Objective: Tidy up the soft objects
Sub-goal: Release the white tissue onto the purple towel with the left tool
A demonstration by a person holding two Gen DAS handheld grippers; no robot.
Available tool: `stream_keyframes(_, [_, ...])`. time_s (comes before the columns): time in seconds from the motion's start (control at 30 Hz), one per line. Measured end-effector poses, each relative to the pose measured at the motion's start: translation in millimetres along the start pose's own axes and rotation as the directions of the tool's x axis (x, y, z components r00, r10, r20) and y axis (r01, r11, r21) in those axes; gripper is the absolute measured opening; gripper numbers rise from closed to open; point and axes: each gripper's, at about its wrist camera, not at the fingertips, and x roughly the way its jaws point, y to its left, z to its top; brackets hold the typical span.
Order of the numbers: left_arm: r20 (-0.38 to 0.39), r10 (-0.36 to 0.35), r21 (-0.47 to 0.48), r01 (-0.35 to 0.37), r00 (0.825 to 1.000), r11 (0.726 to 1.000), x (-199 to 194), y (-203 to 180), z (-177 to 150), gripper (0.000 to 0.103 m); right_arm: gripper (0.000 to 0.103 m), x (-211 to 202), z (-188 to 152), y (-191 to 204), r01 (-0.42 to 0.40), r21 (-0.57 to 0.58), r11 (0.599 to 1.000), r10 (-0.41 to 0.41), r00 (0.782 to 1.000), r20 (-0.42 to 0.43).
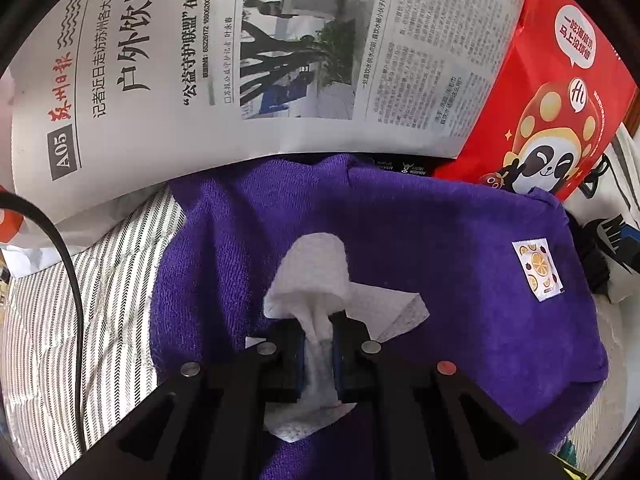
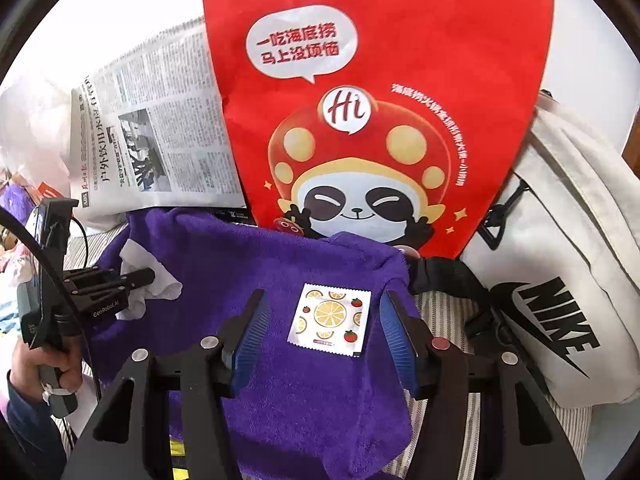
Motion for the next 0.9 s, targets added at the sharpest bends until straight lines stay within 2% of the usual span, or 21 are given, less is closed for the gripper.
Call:
stream_keyframes(0.07, [-0.002, 0.004, 0.000, -0.004, 1.000, 1.000, 2.4, -2.6, -0.5, 0.015, 0.057, -0.7, 0.0, -0.5, 0.008, 0.003, 1.000, -0.008, 1.000, 0.002])
stream_keyframes(0.13, [-0.007, -0.006, 0.005, 0.006, 1.000, 1.000, 3.6, -6.0, -1.9, 0.024, 0.057, -5.6, 1.1, -3.3, 0.004, 0.012, 1.000, -0.004, 1.000, 0.014])
stream_keyframes(0.2, [-0.018, -0.035, 0.027, 0.035, 0.999, 0.999, 7.2, -19.6, -4.4, 0.043, 0.057, -10.5, 1.7, -4.7, 0.007, 0.020, 1.000, -0.008, 1.000, 0.021])
stream_keyframes(0.23, [-0.026, -0.023, 0.050, 0.025, 0.999, 0.998, 7.7, -24.1, -6.1, 0.049, 0.057, -15.8, 2.1, -5.0, 0.026, 0.020, 0.999, -0.026, 0.999, 0.029])
stream_keyframes(0.27, [-0.037, 0.015, 0.078, -0.012, 0.999, 0.997, 9.0, -30.0, -8.6, 0.066, 0.057, -22.2, 2.6, -4.8, 0.044, 0.018, 0.999, -0.045, 0.998, 0.048])
stream_keyframes(0.3, [-0.042, 0.048, 0.086, -0.044, 0.998, 0.995, 9.9, -33.6, -9.1, 0.070, 0.058, -30.2, 3.2, -4.3, 0.046, 0.014, 0.999, -0.047, 0.996, 0.071])
stream_keyframes(0.37, [-0.035, 0.102, 0.085, -0.099, 0.994, 0.991, 9.7, -36.6, -10.9, 0.070, 0.062, -41.6, 3.5, -3.9, 0.030, 0.008, 1.000, -0.030, 0.995, 0.095])
stream_keyframes(0.5, [-0.037, 0.052, 0.023, -0.052, 0.998, 0.998, -6.9, -33.6, -13.1, 0.070, 0.065, -61.4, 3.7, -5.0, 0.014, 0.020, 1.000, -0.017, 0.988, 0.151])
stream_keyframes(0.63, [-0.002, 0.086, 0.060, -0.086, 0.996, 0.995, -44.5, -40.8, -19.9, 0.070, 0.065, -67.8, 4.2, -2.4, -0.009, 0.021, 1.000, 0.006, 0.989, 0.151])
stream_keyframes(0.8, [0.038, 0.027, 0.075, -0.030, 0.999, 0.997, -94.1, -39.1, -50.5, 0.070, 0.065, -80.0, 1.5, 12.9, -0.009, -0.017, 1.000, 0.011, 0.989, 0.150])
stream_keyframes(0.9, [0.028, -0.001, 0.068, -0.001, 1.000, 0.998, -108.1, -28.3, -75.9, 0.070, 0.065, -91.6, -1.7, 23.6, -0.014, -0.033, 0.999, 0.019, 0.987, 0.157])
